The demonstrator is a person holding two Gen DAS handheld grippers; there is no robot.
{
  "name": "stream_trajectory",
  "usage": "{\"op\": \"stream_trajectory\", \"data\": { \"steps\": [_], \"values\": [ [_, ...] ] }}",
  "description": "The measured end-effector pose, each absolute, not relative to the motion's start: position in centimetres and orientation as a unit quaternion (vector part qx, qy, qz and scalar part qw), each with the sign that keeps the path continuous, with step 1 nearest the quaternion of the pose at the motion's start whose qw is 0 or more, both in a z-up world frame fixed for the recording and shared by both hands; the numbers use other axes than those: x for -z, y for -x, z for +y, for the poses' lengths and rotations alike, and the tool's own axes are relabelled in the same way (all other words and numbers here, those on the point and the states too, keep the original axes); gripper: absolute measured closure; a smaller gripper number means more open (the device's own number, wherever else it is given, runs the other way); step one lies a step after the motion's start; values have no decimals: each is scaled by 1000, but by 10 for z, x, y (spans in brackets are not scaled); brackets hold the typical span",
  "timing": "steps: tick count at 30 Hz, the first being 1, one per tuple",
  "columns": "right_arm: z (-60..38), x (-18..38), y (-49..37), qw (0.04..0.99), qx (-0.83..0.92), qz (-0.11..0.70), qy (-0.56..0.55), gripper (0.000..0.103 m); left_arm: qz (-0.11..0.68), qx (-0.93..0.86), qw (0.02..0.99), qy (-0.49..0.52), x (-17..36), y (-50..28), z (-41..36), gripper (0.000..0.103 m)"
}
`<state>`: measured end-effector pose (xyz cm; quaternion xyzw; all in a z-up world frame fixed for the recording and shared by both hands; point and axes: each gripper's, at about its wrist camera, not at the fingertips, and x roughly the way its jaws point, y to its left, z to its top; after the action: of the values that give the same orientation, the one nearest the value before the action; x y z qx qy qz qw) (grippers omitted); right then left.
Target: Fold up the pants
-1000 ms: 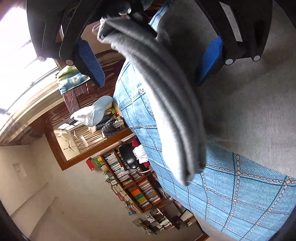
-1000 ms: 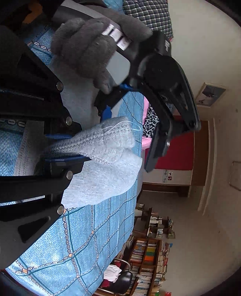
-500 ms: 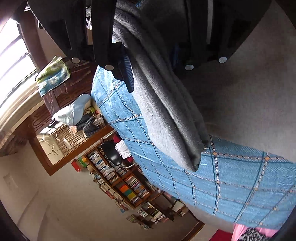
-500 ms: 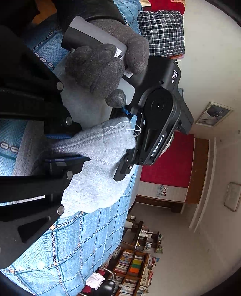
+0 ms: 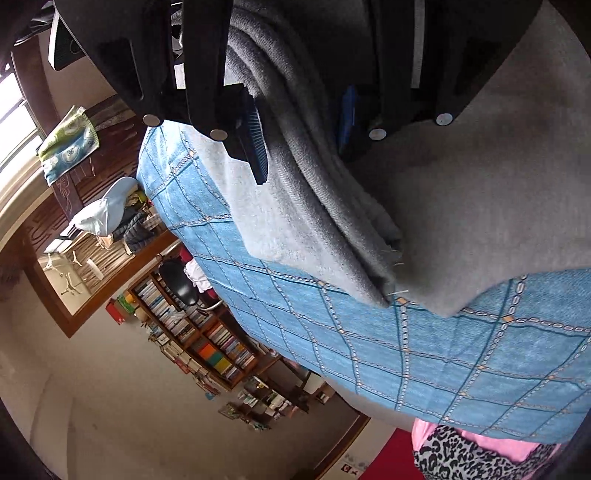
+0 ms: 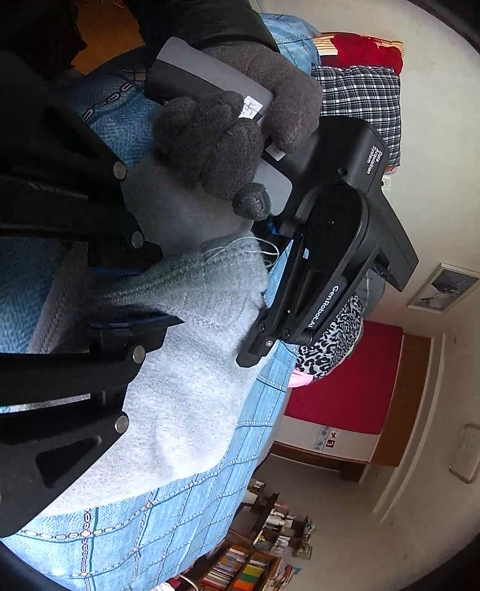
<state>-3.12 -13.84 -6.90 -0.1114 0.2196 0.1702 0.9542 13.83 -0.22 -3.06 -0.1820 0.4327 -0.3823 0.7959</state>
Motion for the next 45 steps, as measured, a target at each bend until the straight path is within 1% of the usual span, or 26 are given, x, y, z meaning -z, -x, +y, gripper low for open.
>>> {"op": "stream_trajectory", "data": {
  "steps": [7, 10, 12, 13, 15, 19, 20, 22, 24, 27, 31, 34, 39, 43, 45],
  "values": [
    [-128, 82, 25, 948, -176, 241, 109, 82, 408, 351, 823, 184, 34, -136, 22, 68],
    [-127, 90, 24, 944, -188, 253, 101, 73, 402, 342, 829, 184, 34, -135, 25, 67],
    [-126, 90, 26, 941, -198, 251, 108, 62, 401, 333, 835, 179, 33, -134, 28, 66],
    [-126, 90, 27, 940, -204, 249, 109, 60, 400, 325, 839, 175, 32, -132, 28, 65],
    [-129, 89, 32, 939, -216, 246, 103, 59, 394, 316, 847, 166, 27, -126, 31, 59],
    [-140, 82, 38, 931, -263, 246, 58, 56, 374, 318, 860, 139, 4, -106, 24, 51],
    [-147, 77, 41, 928, -276, 244, 47, 55, 367, 322, 863, 128, -2, -100, 21, 47],
    [-158, 71, 48, 926, -289, 240, 29, 52, 355, 328, 869, 104, -13, -85, 11, 45],
    [-175, 66, 56, 932, -278, 232, 15, 52, 350, 331, 872, 83, -19, -72, -2, 43],
    [-201, 63, 72, 946, -237, 221, -3, 52, 347, 333, 874, 65, -20, -56, -15, 43],
    [-235, 66, 91, 962, -159, 221, -13, 52, 353, 345, 869, 33, -9, -37, -32, 43],
    [-257, 73, 100, 967, -107, 231, -18, 52, 374, 348, 860, 23, 5, -31, -43, 43],
    [-286, 91, 98, 964, -58, 256, -32, 52, 397, 324, 858, 20, 30, -31, -39, 43],
    [-301, 97, 99, 964, -50, 255, -53, 52, 387, 322, 864, 20, 35, -26, -35, 43],
    [-298, 92, 86, 964, -38, 256, -59, 52, 383, 319, 867, 14, 38, -23, -36, 43]
  ]
}}
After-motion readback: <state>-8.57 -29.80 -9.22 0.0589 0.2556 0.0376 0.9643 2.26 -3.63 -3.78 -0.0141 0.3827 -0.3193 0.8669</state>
